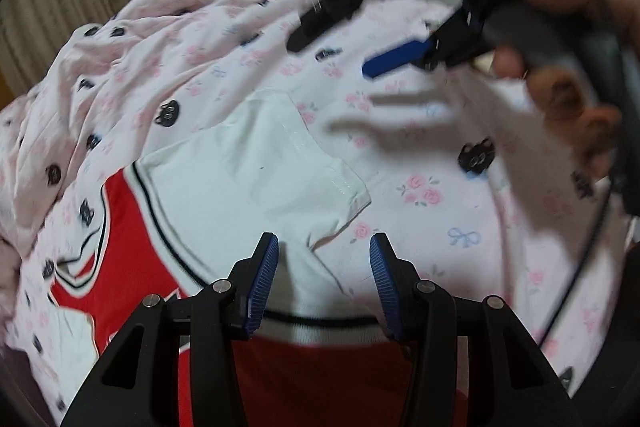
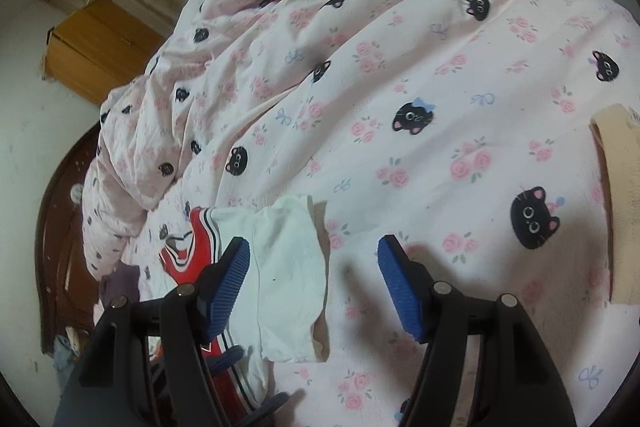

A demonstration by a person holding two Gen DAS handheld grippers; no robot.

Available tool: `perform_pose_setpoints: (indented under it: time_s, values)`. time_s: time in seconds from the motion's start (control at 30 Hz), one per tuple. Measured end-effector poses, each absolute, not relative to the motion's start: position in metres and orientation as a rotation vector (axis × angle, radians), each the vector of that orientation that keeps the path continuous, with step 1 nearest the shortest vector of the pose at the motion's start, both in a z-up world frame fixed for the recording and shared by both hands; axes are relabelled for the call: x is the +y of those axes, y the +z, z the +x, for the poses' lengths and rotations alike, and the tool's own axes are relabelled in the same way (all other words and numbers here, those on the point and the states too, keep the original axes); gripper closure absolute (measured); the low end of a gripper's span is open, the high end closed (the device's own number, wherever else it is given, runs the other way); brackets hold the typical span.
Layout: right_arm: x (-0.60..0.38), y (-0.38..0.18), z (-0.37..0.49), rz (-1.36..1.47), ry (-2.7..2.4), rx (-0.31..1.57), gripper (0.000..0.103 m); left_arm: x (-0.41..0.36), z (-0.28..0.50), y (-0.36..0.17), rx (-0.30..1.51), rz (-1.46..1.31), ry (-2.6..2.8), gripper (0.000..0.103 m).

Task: Fold clothes

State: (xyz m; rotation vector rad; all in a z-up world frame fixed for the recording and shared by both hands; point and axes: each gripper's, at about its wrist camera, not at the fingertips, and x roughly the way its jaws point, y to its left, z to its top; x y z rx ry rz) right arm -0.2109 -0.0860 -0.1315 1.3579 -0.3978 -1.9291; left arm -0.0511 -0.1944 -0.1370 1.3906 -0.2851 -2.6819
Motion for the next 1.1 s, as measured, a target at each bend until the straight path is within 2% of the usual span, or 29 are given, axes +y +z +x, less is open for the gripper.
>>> perform_pose_setpoints:
  time_s: [0.13,0.3,0.47,0.57,0.87,1.1]
  values:
    - [-0.079,-0.131,-0.217,1.356,-1.903,-0.472,0.034,-0.19,-0.063,-0.149,-0.38,1.43,-2.633,0.06]
    - [-0.079,-0.128,-0.221,1.355,-1.88,-0.501,0.032,-0.192,-0.074,-0.153,-0.339,1.456,-2.632,0.063]
    - [-0.079,-0.132,-0.224,1.372,-1.851,-0.517,0.031,-0.2,-0.075,-0.152,-0.215,1.459,-2.655,0.092]
    - [-0.079,-0.138,-0.227,1.397,-1.825,-0.53,0.031,-0.208,-0.071,-0.149,-0.129,1.435,-2.665,0.098]
    - [-0.108,-0.162,-0.225,1.497,-1.674,-0.532,0.03,-0.237,-0.045,-0.125,0.273,1.294,-2.739,0.099]
    - [-0.131,-0.18,-0.222,1.499,-1.566,-0.646,0.031,-0.254,-0.033,-0.112,0.419,1.22,-2.755,0.099]
